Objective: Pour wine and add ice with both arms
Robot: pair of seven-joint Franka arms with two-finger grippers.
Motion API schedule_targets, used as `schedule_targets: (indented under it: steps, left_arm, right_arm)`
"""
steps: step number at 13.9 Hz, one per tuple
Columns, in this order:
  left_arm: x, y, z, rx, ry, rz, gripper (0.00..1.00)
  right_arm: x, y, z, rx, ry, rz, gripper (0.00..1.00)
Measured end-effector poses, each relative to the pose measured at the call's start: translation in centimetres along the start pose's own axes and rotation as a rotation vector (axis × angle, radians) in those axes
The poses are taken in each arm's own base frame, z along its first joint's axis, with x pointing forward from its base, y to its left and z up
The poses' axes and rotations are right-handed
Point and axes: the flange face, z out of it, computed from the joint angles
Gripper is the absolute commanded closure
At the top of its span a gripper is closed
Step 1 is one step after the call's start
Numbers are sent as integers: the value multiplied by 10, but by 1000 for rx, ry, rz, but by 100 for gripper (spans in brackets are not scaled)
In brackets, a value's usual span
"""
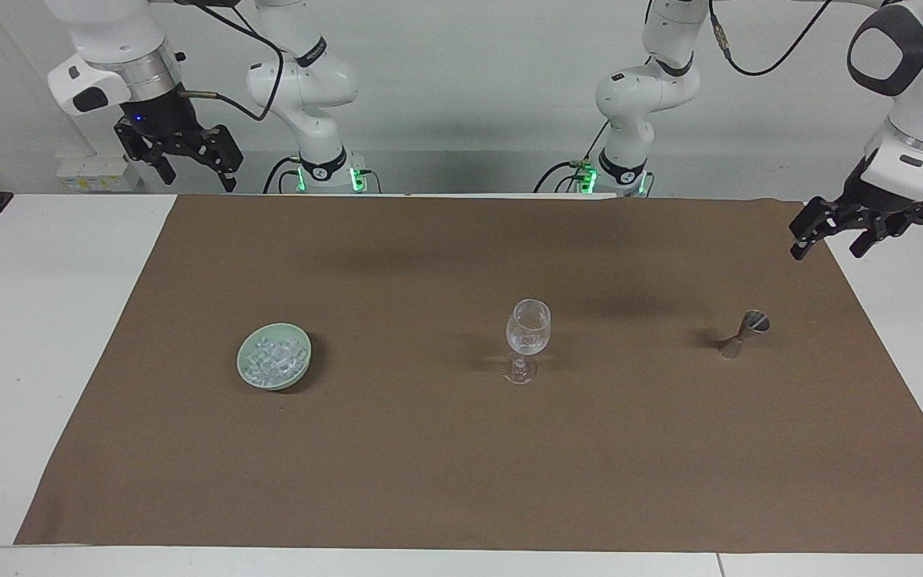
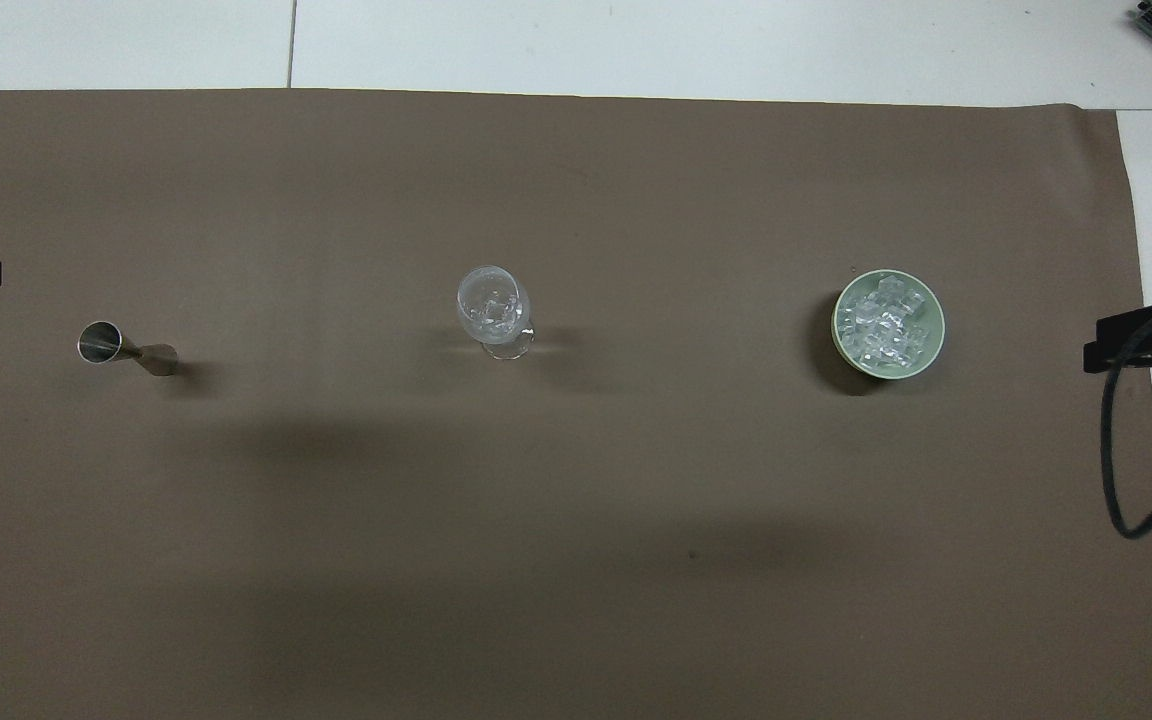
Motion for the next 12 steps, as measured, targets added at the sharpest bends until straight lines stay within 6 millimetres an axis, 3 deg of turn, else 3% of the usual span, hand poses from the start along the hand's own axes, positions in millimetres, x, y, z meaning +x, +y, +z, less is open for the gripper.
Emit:
schedule_targets:
  steps: [12]
  left_arm:
    - [0,6,-5,0,9,10,0]
  right_arm:
    - [-1,1,0,-1,-9,0,0]
